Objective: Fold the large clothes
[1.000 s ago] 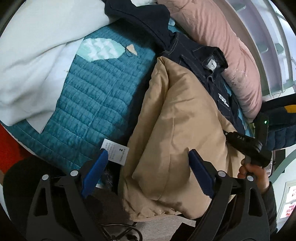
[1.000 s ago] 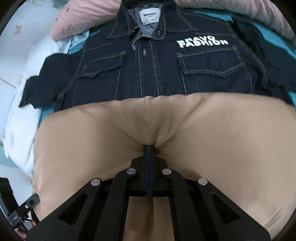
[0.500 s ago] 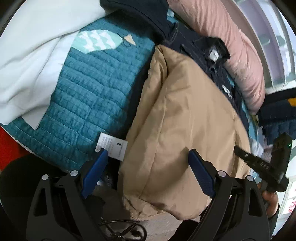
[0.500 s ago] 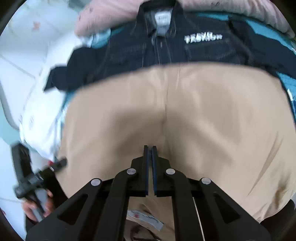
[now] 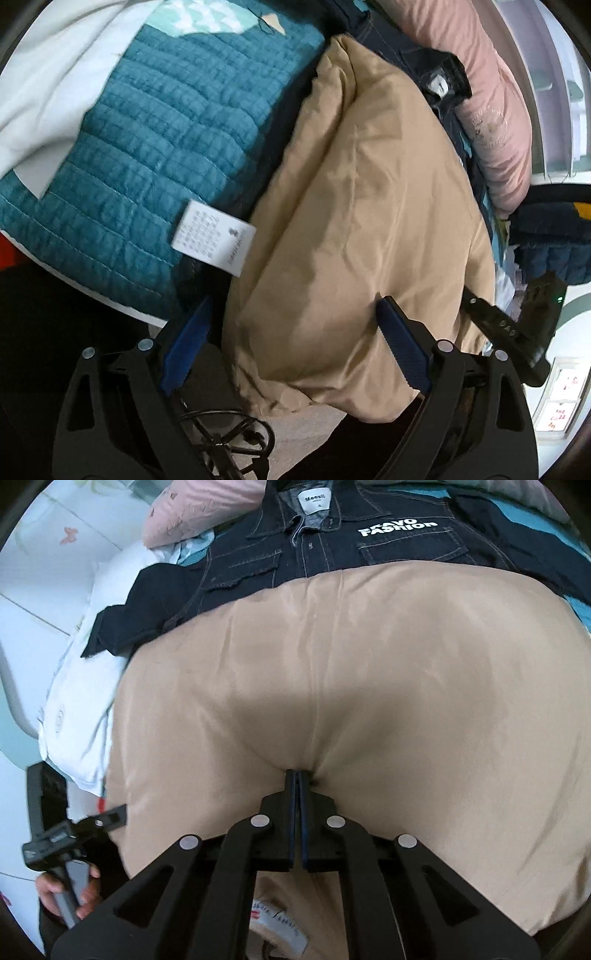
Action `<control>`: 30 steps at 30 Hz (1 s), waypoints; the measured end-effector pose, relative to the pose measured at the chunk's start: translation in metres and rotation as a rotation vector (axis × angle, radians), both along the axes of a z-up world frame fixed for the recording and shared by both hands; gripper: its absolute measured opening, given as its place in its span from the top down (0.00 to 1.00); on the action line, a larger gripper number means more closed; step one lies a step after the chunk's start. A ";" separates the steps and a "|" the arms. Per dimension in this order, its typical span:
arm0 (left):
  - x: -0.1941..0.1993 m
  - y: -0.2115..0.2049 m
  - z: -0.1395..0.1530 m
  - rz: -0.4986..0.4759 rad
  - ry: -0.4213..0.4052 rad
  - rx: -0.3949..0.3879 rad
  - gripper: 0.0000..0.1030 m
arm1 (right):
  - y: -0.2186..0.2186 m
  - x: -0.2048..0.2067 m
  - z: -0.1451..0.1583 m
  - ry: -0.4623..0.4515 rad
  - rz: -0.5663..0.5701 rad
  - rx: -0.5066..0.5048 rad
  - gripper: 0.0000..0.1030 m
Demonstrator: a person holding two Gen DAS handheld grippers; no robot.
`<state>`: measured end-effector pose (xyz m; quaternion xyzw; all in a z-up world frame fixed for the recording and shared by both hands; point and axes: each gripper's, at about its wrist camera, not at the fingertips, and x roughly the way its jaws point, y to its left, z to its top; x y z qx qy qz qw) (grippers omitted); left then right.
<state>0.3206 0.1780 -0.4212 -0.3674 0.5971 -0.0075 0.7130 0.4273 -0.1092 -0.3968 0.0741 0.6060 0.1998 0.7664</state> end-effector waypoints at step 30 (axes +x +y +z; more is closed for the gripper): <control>0.010 -0.096 0.115 -0.280 -0.305 0.096 0.82 | 0.024 -0.062 -0.037 0.074 0.137 -0.042 1.00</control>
